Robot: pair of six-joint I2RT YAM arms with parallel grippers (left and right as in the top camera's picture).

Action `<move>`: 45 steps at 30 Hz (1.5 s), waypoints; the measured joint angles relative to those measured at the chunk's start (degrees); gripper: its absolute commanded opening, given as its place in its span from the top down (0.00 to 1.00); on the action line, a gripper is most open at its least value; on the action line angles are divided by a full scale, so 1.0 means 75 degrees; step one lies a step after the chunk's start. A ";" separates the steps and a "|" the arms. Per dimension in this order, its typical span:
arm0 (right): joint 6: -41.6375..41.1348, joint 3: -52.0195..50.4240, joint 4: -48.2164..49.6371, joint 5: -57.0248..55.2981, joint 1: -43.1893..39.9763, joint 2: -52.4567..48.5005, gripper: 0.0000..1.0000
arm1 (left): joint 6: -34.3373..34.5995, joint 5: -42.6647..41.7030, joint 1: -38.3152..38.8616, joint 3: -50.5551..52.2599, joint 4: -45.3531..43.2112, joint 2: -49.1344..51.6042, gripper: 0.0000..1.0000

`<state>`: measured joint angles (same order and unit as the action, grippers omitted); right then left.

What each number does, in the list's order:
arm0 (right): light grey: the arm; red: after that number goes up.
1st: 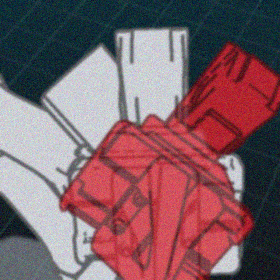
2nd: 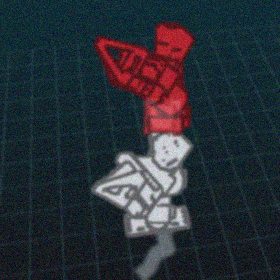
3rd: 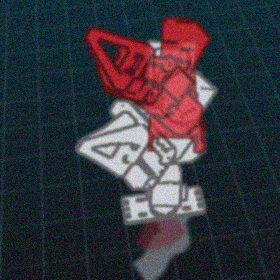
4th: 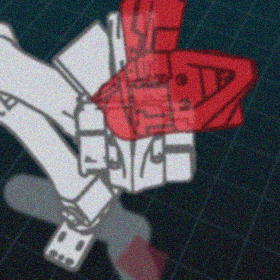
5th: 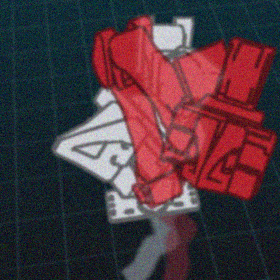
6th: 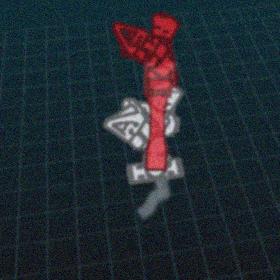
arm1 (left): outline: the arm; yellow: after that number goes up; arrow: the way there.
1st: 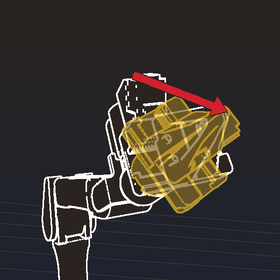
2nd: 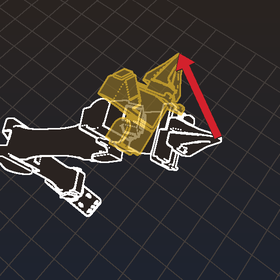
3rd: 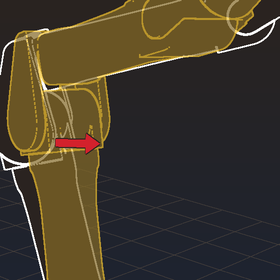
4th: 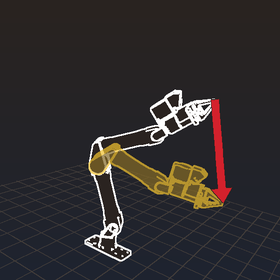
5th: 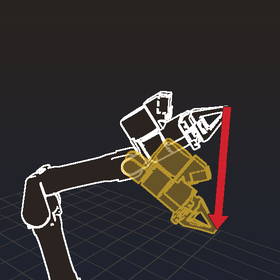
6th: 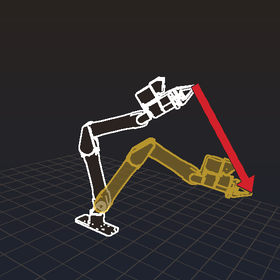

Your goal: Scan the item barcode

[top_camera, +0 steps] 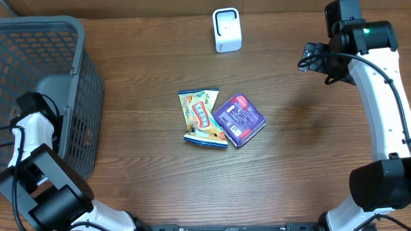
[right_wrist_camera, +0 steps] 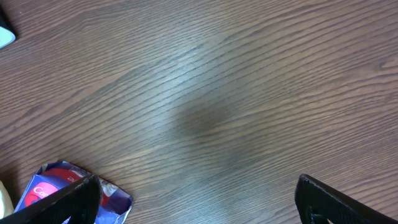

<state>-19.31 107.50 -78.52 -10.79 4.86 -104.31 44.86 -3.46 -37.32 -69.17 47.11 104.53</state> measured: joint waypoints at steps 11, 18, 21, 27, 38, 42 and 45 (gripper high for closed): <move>0.0003 0.0000 -0.0003 0.0000 0.0000 0.0000 0.00 | -0.0289 0.0195 -0.0093 -0.1606 0.1268 -0.0085 0.96; 0.0000 0.0000 0.0000 0.0000 0.0000 0.0000 0.00 | -0.0440 0.0087 -0.0085 -0.4724 0.2404 -0.1157 0.96; 0.0003 0.0000 0.0003 0.0003 0.0000 0.0000 0.00 | -0.0437 -0.0589 0.0006 -0.5572 0.2468 -0.2049 0.96; 0.0003 0.0000 0.0000 0.0000 0.0000 0.0000 0.00 | -0.0437 -0.2034 0.2465 -0.5907 0.3054 -0.3596 0.96; 0.0003 0.0000 0.0000 0.0000 0.0000 0.0000 0.00 | -0.0431 0.0580 0.7318 -0.4351 0.4077 -0.1486 0.93; 0.0000 0.0000 0.0000 0.0000 0.0000 0.0000 0.00 | -0.0356 0.1818 0.7478 -0.4258 0.4727 -0.0242 0.82; 0.0003 0.0000 0.0000 0.0000 0.0000 0.0000 0.00 | -0.0318 0.2110 0.7472 -0.4226 0.4978 0.0446 0.81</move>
<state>-19.29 107.50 -78.52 -10.79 4.86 -104.31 42.48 12.36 18.72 -100.86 84.44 107.87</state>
